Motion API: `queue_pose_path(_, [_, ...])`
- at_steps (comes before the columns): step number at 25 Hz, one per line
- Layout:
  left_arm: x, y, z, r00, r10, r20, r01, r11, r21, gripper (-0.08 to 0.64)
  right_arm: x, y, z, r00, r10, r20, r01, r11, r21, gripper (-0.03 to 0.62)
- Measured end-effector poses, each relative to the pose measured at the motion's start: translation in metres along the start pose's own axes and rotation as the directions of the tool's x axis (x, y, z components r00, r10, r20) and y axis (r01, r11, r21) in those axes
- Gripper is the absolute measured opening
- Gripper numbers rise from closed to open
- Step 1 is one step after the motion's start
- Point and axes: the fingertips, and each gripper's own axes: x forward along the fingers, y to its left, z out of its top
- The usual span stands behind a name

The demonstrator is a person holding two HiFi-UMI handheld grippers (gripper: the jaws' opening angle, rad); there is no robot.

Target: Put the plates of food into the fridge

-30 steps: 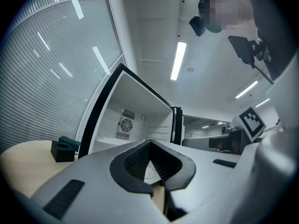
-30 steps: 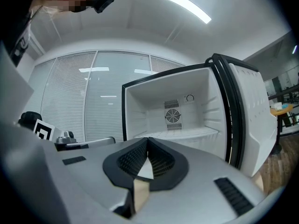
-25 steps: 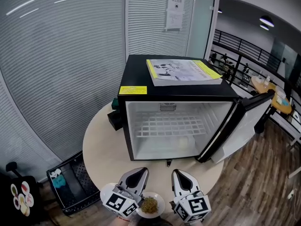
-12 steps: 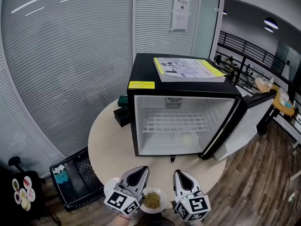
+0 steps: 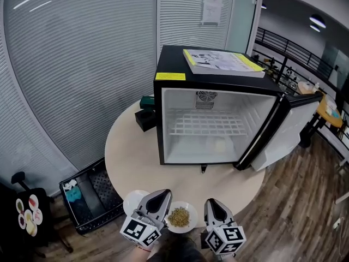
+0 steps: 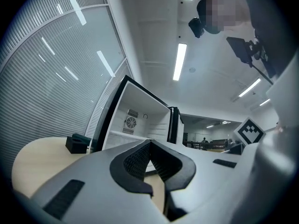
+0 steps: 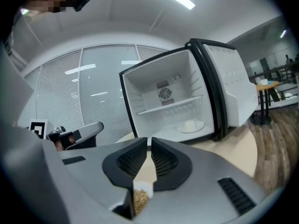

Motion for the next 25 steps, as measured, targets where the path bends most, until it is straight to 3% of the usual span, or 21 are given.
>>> queue_pose_path(3, [-0.013,-0.001,-0.013,1.0,0.006,-0.022,-0.006,1.0,-0.006,0.006,-0.009,-0.007,-0.037,0.996,-0.021,-0.084,0.03,0.994,0.109,0.011])
queue_pose_path(8, [-0.029,0.001,-0.025,0.999,0.027,-0.037,-0.028,1.0,-0.015,0.006,-0.024,-0.008,-0.092,0.978,-0.049,-0.203,0.092,0.973,0.21,0.023])
queue_pose_path(18, [-0.055,0.002,-0.055,0.995,0.077,-0.059,-0.079,0.996,-0.032,0.006,-0.044,0.011,-0.163,0.944,0.04,-0.326,0.079,0.936,0.344,0.081])
queue_pose_path(22, [-0.068,-0.002,-0.069,0.992,0.096,-0.078,-0.098,0.995,-0.032,0.006,-0.055,0.008,-0.189,0.934,0.055,-0.352,0.113,0.891,0.439,0.097])
queue_pose_path(25, [-0.076,-0.003,-0.08,0.99,0.109,-0.085,-0.112,0.994,-0.02,0.006,-0.054,0.013,-0.199,0.933,0.103,-0.345,0.113,0.826,0.551,0.112])
